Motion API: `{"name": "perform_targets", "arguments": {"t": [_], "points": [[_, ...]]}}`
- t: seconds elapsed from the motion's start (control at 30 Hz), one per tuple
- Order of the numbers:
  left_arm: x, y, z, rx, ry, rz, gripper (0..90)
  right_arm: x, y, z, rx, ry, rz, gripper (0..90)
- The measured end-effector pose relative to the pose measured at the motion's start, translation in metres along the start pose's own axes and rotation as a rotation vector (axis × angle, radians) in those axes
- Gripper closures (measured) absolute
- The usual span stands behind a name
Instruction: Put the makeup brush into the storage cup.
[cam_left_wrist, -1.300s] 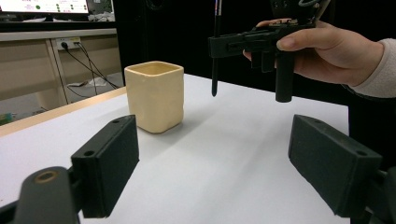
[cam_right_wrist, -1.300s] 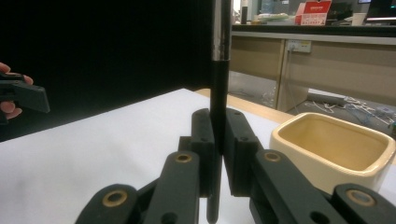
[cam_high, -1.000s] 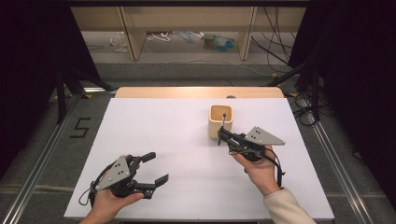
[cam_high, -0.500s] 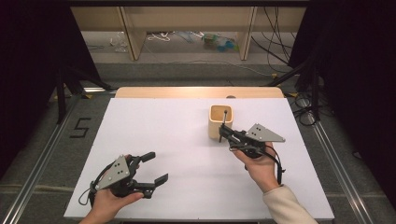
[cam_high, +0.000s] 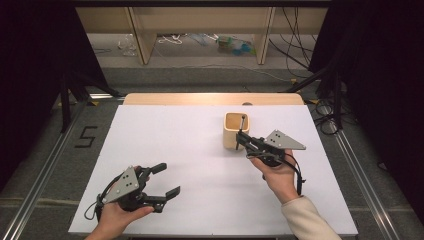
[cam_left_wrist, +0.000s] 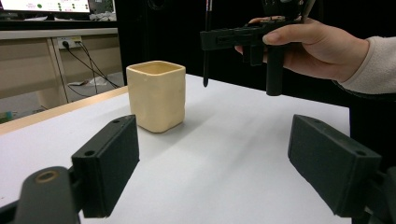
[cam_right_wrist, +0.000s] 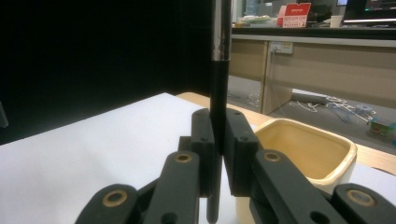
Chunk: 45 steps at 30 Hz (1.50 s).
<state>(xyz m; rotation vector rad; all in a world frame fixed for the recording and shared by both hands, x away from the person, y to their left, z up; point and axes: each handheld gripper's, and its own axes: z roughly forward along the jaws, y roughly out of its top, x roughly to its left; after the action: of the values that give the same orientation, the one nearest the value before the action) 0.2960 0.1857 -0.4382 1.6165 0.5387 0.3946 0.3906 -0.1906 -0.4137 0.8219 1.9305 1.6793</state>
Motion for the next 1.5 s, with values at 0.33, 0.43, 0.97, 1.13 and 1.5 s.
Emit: {"name": "perform_targets", "arguments": {"t": [0.33, 0.43, 0.97, 1.13, 1.5], "points": [[0.0000, -0.0003, 0.0002, 0.001, 0.001, -0.001, 16.3, -0.0033, 0.0002, 0.0018, -0.013, 0.001, 0.000, 84.2], [0.0001, -0.0003, 0.0002, 0.001, 0.001, -0.002, 16.4, -0.0038, 0.0003, 0.0017, -0.004, -0.011, 0.002, 84.2], [0.0002, -0.0007, 0.0005, 0.001, 0.000, -0.005, 16.4, -0.0069, 0.0022, 0.0040, 0.002, -0.021, 0.016, 84.2], [0.0004, -0.0009, 0.0006, 0.000, 0.001, -0.007, 16.4, -0.0089, 0.0031, 0.0061, -0.005, -0.019, 0.001, 84.1], [0.0003, -0.0010, 0.0007, 0.001, 0.001, -0.008, 16.4, -0.0100, 0.0049, 0.0086, 0.008, -0.025, 0.012, 84.1]]}}
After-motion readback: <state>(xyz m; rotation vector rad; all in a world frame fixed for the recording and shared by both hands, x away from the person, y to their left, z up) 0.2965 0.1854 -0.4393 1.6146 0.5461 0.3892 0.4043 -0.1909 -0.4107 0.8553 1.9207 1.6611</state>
